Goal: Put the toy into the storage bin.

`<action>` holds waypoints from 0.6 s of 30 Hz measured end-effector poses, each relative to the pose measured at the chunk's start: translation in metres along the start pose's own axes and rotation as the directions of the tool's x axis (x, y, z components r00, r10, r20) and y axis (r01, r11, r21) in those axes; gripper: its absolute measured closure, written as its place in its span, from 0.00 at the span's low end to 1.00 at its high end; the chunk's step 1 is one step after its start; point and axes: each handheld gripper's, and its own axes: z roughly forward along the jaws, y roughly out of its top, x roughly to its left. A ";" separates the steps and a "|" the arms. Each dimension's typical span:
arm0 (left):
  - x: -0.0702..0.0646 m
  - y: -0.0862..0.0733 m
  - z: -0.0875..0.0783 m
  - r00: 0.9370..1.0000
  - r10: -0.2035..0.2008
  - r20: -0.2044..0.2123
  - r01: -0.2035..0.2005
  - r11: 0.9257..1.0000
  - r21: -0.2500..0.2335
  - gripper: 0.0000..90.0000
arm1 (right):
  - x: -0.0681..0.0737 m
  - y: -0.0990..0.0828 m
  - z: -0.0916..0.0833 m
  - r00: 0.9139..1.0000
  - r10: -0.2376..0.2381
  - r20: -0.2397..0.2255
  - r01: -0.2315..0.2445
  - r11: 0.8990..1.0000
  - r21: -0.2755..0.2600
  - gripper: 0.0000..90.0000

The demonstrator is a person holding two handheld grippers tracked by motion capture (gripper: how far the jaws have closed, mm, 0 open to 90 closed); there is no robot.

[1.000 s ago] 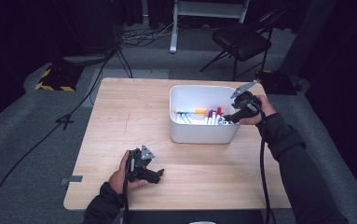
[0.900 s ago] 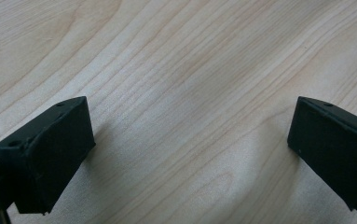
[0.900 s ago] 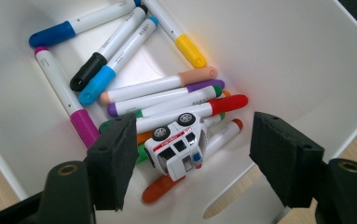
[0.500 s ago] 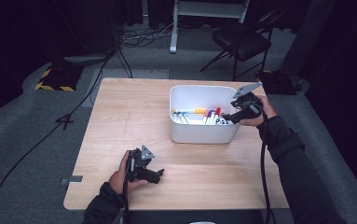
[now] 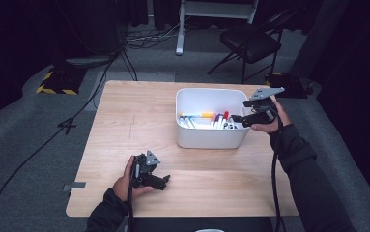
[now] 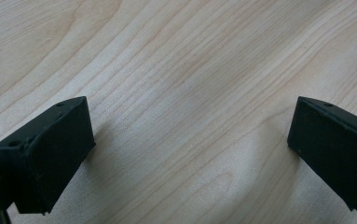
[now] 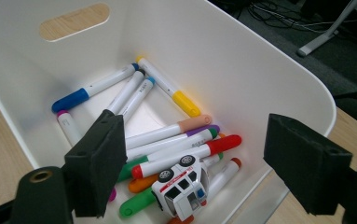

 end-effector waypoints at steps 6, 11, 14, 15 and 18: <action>0.000 0.000 0.000 1.000 0.001 0.000 -0.001 1.000 0.000 0.01 | 0.004 -0.004 -0.010 1.000 -0.007 0.010 0.007 0.999 -0.040 0.23; 0.000 0.000 0.000 1.000 0.000 0.000 0.000 1.000 0.000 0.01 | 0.007 -0.008 -0.019 1.000 0.000 0.020 0.002 0.998 -0.060 0.23; 0.000 0.000 0.000 1.000 0.000 0.000 0.000 1.000 0.000 0.01 | 0.009 -0.010 -0.026 1.000 -0.007 0.014 0.008 0.997 -0.083 0.23; 0.000 0.000 0.000 1.000 0.000 0.000 0.000 1.000 0.000 0.01 | 0.010 -0.011 -0.029 1.000 -0.003 0.014 0.005 0.996 -0.090 0.23; 0.000 0.000 0.000 1.000 0.000 0.000 0.000 1.000 0.000 0.01 | 0.015 -0.014 -0.036 1.000 -0.010 0.011 0.011 0.994 -0.111 0.23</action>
